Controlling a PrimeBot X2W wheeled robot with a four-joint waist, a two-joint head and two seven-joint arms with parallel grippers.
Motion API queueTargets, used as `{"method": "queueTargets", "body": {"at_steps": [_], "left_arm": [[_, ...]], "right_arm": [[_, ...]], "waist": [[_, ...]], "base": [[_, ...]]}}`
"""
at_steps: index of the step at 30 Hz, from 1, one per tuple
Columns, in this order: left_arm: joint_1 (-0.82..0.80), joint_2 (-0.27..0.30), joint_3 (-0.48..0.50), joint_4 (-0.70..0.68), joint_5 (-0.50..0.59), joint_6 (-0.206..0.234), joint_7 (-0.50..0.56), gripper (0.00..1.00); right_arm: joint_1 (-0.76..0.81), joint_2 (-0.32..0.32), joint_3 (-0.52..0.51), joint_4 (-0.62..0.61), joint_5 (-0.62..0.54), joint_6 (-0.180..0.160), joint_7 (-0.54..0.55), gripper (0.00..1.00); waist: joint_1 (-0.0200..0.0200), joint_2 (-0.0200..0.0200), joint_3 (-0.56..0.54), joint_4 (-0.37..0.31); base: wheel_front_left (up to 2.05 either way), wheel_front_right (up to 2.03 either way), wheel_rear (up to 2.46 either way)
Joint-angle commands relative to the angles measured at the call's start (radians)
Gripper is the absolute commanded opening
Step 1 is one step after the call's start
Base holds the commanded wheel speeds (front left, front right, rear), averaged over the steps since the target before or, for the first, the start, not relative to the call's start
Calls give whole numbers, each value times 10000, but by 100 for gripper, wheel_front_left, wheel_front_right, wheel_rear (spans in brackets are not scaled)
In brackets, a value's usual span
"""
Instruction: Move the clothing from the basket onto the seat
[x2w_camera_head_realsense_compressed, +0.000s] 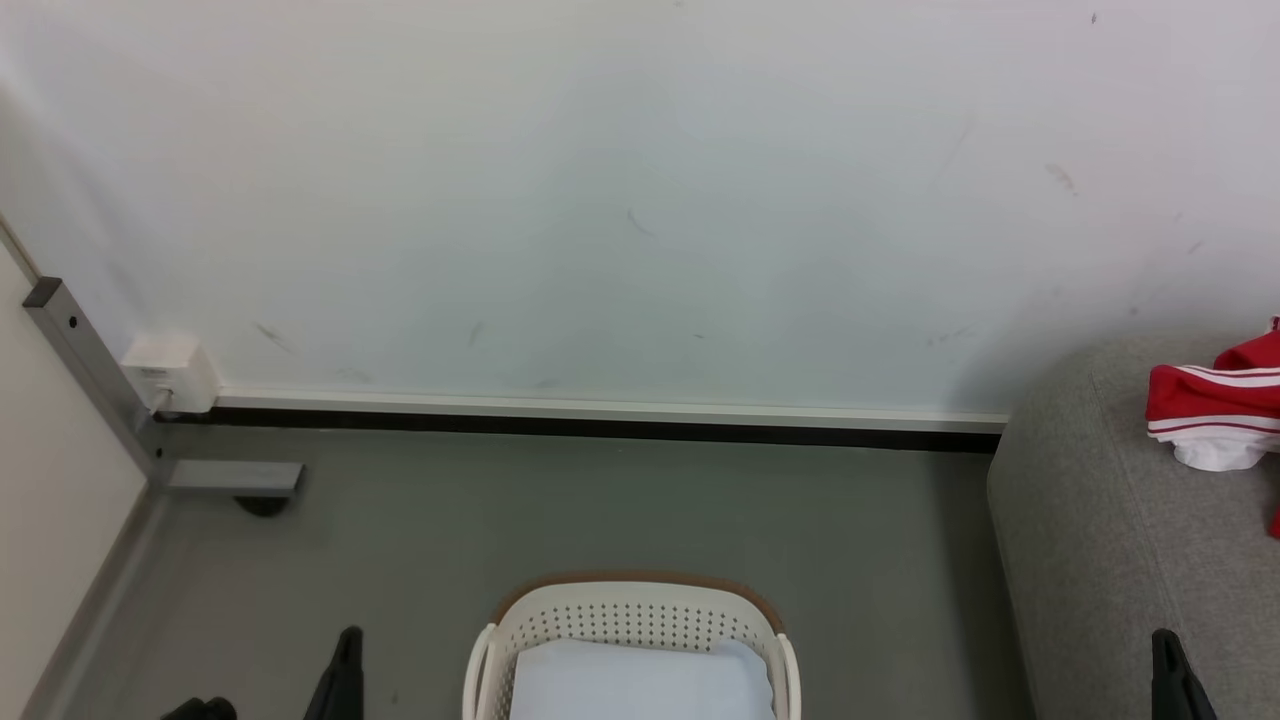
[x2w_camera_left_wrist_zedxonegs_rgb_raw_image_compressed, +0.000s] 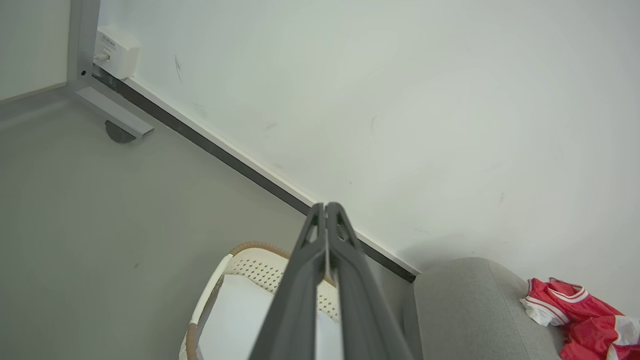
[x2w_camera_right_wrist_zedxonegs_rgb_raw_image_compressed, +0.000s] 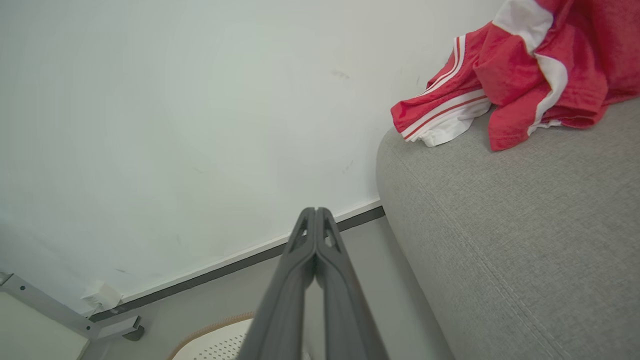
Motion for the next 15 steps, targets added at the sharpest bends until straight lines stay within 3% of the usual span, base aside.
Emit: {"method": "queueTargets", "body": {"at_steps": [1, 15], "left_arm": [[-278, 35, 71, -176, -395, -57, 72, 0], [-454, 17, 274, -307, -2276, -80, 579, 0]], "right_arm": [[-290, -103, 8, -108, 354, -6, 68, 0], [-632, -125, 30, -52, 2469, -8, 577, 0]], "waist": [[0, 0, 5, -1], [0, 0, 76, -28]], "base": [[0, 0, 0], [0, 0, 0]]}}
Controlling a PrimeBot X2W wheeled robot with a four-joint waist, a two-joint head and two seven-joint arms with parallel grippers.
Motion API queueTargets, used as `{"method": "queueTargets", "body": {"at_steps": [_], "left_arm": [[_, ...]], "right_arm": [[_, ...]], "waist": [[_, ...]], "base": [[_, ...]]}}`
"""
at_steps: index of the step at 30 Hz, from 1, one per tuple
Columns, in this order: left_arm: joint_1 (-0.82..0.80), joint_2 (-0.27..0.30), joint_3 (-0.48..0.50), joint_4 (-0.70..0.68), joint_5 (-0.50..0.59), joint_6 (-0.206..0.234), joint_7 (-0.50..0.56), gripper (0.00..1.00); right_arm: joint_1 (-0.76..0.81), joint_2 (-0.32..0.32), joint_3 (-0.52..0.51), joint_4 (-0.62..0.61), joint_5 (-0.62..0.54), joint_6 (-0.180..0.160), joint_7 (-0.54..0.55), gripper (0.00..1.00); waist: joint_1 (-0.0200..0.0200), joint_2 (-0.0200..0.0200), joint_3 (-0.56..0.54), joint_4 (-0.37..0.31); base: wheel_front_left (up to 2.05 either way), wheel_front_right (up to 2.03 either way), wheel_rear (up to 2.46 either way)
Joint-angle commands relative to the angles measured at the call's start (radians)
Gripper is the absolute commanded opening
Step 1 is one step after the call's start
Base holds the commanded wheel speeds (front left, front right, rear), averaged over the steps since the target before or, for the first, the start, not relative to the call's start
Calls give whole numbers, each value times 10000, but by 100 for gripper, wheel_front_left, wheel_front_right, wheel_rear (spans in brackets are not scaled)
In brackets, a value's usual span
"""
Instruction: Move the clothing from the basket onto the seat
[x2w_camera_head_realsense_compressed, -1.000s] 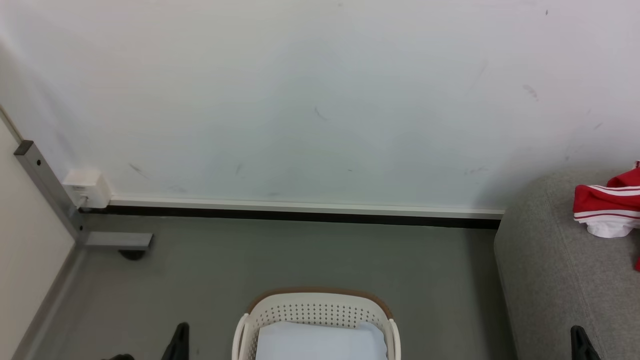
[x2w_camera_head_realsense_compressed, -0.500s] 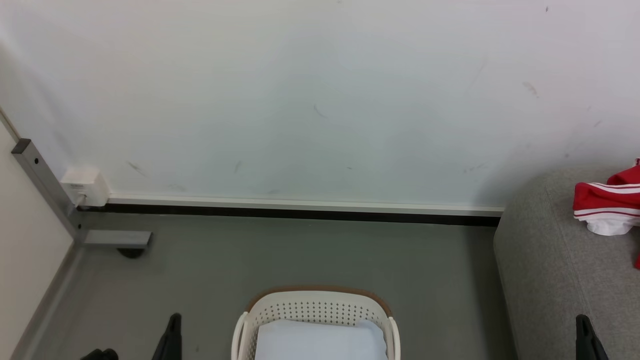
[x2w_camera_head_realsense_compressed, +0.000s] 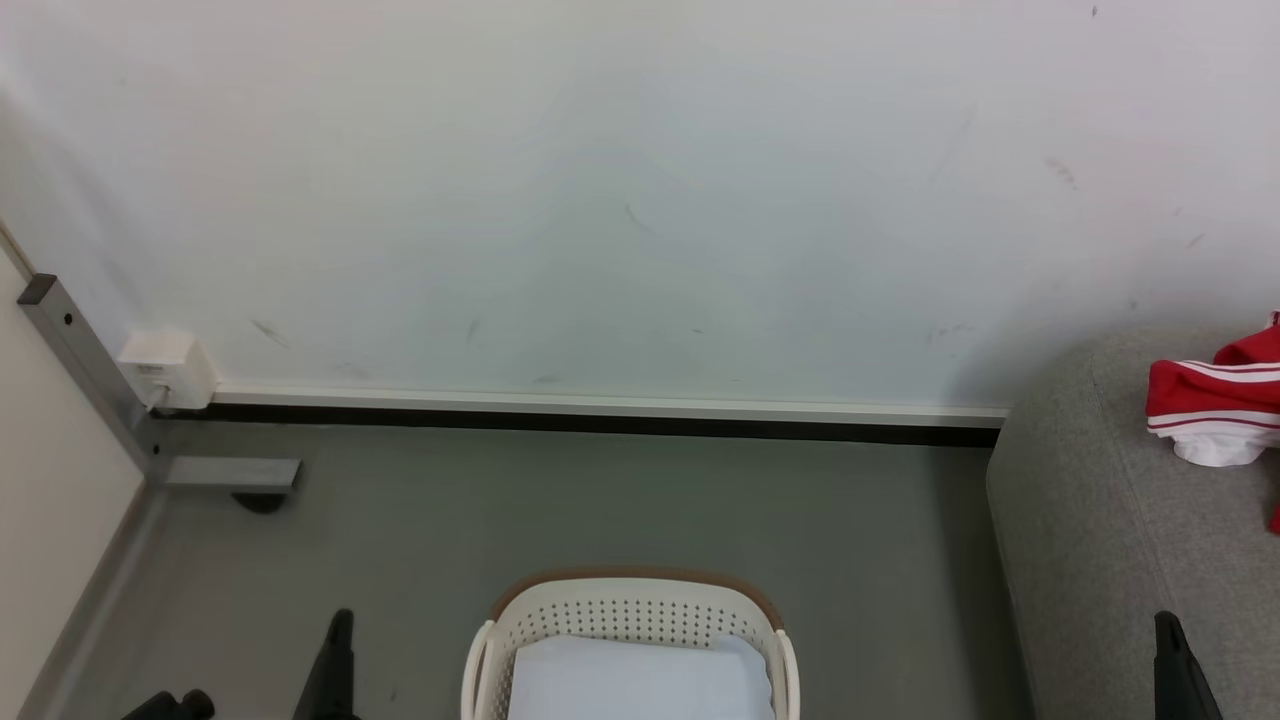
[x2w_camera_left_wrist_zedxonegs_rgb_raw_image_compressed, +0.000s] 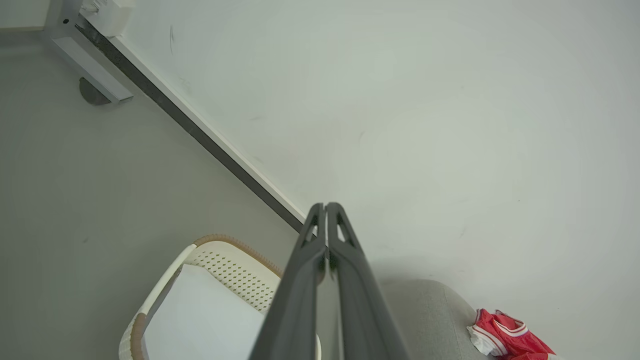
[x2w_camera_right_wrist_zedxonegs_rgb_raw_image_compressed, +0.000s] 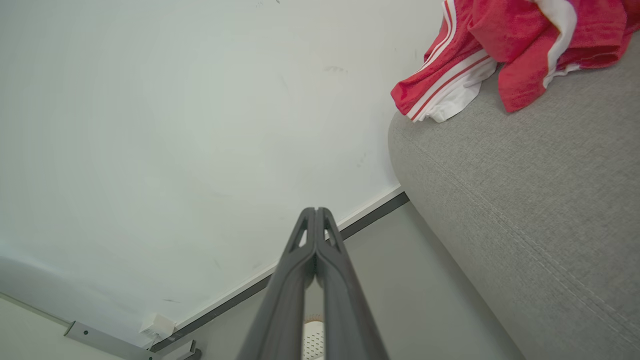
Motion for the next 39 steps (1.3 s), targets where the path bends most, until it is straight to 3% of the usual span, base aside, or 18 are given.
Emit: {"method": "queueTargets", "body": {"at_steps": [1, 39], "left_arm": [[-246, 35, 81, -162, -316, -49, 59, 0], [-603, -3, 491, -417, -4164, -103, 1101, 0]], "right_arm": [[-295, -115, 6, -69, 338, -8, 51, 0], [-970, -154, 46, 55, 4656, -15, 1090, 0]], "waist": [[0, -1, 6, -2], [0, -1, 194, -72]], "base": [[0, 0, 0], [0, 0, 0]]}}
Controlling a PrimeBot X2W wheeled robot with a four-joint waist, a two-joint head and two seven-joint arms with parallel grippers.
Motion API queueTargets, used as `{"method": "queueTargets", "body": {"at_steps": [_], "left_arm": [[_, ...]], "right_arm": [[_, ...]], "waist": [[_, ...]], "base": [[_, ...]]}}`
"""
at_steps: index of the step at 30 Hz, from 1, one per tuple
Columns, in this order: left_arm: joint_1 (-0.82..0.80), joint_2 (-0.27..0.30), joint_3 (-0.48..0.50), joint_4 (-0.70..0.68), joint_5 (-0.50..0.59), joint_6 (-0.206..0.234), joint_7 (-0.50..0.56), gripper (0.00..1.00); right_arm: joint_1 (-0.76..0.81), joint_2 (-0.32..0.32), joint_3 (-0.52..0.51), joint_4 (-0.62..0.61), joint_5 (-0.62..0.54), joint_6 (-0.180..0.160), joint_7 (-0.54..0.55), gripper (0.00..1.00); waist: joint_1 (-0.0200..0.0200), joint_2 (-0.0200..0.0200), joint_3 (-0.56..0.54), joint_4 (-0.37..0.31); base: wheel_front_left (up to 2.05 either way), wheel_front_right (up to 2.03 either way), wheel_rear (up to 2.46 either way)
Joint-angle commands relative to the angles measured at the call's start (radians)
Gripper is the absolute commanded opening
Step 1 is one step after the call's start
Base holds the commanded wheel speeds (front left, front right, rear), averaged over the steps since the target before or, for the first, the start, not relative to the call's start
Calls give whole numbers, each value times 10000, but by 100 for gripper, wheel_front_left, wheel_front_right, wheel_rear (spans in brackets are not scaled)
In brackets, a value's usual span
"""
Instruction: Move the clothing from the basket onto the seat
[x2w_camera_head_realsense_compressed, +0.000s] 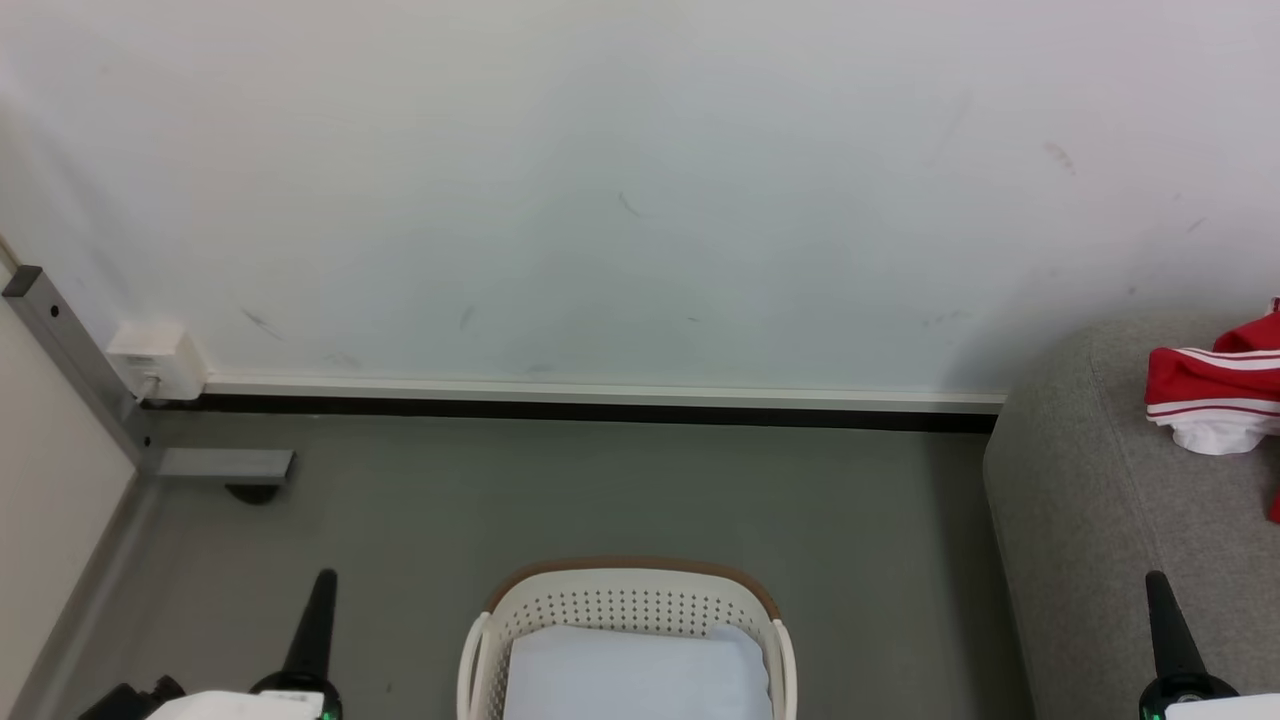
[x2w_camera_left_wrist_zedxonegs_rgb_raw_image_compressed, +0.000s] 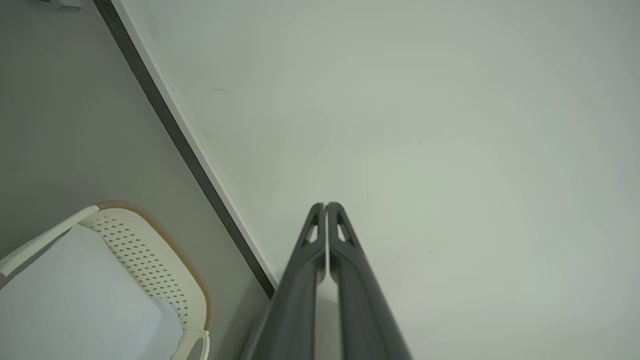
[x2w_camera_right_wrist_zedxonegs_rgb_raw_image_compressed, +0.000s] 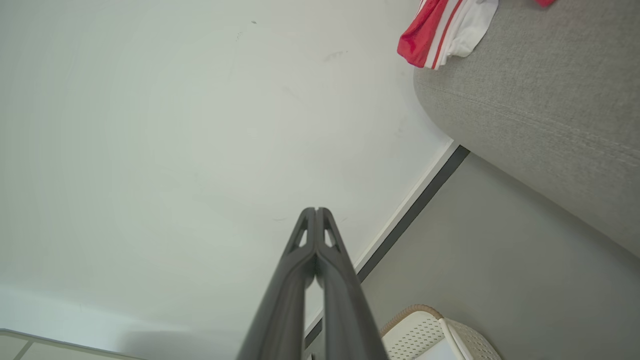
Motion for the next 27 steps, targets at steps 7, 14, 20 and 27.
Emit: {"method": "queueTargets", "body": {"at_steps": [7, 14, 20, 27], "left_arm": [[-220, 30, 98, -134, -711, -66, 181, 0], [-259, 23, 165, -169, -1269, -78, 346, 0], [-310, 18, 216, -198, -1725, -88, 466, 0], [-334, 11, 272, -225, -2270, -97, 601, 0]], "right_arm": [[-290, -115, 4, -5, 756, -14, 178, 0], [-412, -120, 10, 16, 1385, -15, 344, 0], [-468, -122, 14, 31, 1906, -16, 457, 0], [-569, -124, 19, 51, 2475, -18, 607, 0]], "waist": [[0, 0, 33, -13], [0, 0, 69, -26], [0, 0, 99, -37], [0, 0, 135, -51]], "base": [[0, 0, 0], [0, 0, 0], [0, 0, 0], [0, 0, 0]]}}
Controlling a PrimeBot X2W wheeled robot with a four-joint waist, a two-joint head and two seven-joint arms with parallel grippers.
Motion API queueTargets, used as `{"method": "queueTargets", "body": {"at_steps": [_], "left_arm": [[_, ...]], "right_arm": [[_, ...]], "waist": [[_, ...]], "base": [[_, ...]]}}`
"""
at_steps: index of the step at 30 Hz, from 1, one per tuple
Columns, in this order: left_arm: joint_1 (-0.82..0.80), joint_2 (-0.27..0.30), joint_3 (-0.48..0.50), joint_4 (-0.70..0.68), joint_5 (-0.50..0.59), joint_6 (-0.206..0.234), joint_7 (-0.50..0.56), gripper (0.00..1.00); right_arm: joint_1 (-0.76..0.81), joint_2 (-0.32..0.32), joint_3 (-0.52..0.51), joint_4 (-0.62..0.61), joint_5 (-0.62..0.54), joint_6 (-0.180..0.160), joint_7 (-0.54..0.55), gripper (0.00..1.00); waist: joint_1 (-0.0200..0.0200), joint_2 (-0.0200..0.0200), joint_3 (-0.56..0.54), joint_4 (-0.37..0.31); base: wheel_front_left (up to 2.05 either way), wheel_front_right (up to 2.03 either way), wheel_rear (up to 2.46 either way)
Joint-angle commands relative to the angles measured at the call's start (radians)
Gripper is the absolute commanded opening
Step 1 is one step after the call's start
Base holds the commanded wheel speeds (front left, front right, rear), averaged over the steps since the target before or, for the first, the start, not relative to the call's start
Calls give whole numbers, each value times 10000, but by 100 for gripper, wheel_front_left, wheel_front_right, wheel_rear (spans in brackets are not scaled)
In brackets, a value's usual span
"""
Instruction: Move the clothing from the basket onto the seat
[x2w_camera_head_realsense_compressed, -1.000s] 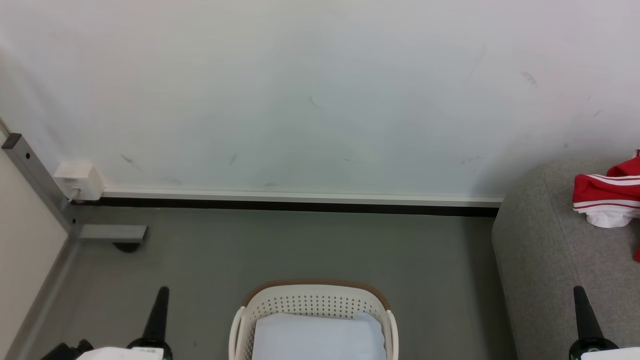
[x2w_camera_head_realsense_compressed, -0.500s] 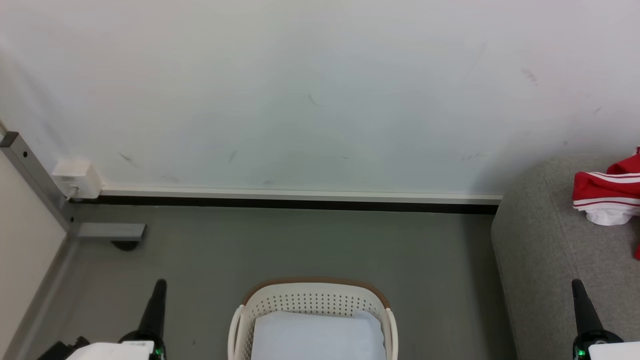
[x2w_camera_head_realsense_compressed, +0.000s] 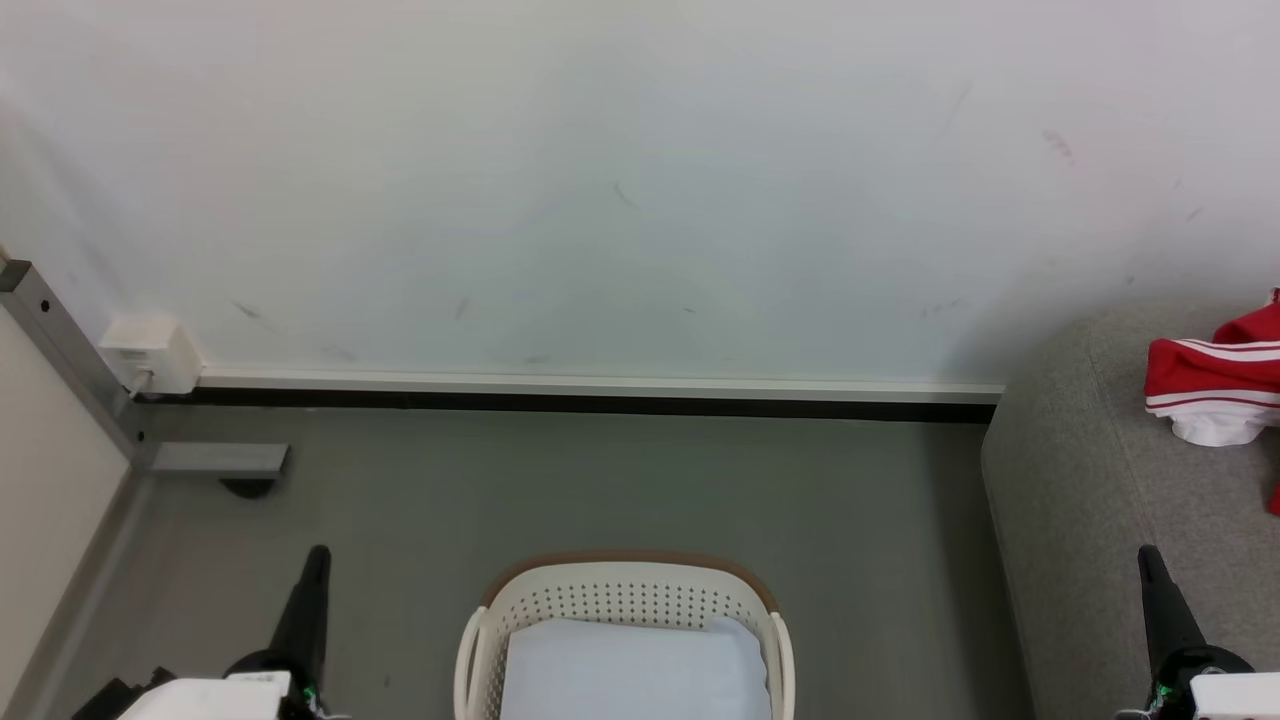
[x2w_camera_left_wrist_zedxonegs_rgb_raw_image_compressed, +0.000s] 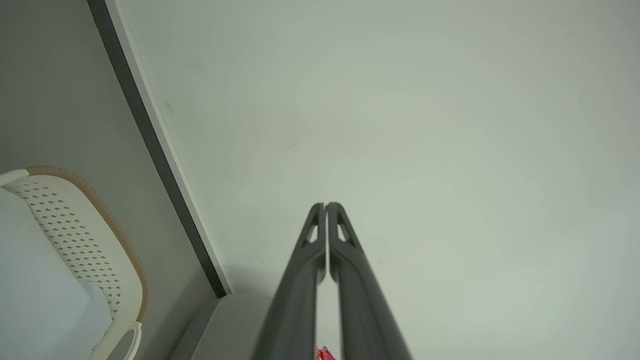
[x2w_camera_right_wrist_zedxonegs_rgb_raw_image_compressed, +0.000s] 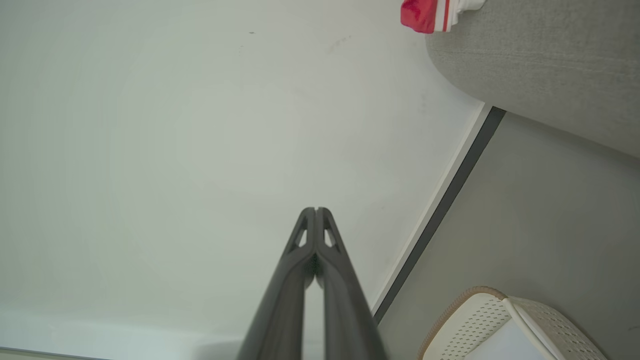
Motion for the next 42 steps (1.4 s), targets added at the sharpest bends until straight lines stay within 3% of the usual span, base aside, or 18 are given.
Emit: {"method": "queueTargets", "body": {"at_steps": [1, 17, 42], "left_arm": [[-97, 26, 63, -58, -227, -83, 36, 0], [-192, 12, 171, -123, -1313, -90, 336, 0], [-184, 12, 163, -119, -1283, -91, 333, 0]], "right_arm": [[-182, -93, -8, 11, 196, -18, 73, 0], [-360, -100, 4, 54, 1386, -21, 351, 0], [-353, -97, 5, 53, 1339, -21, 349, 0]], "waist": [[0, 0, 4, -1], [0, 0, 86, -32], [0, 0, 86, -32]], "base": [[0, 0, 0], [0, 0, 0], [0, 0, 0]]}}
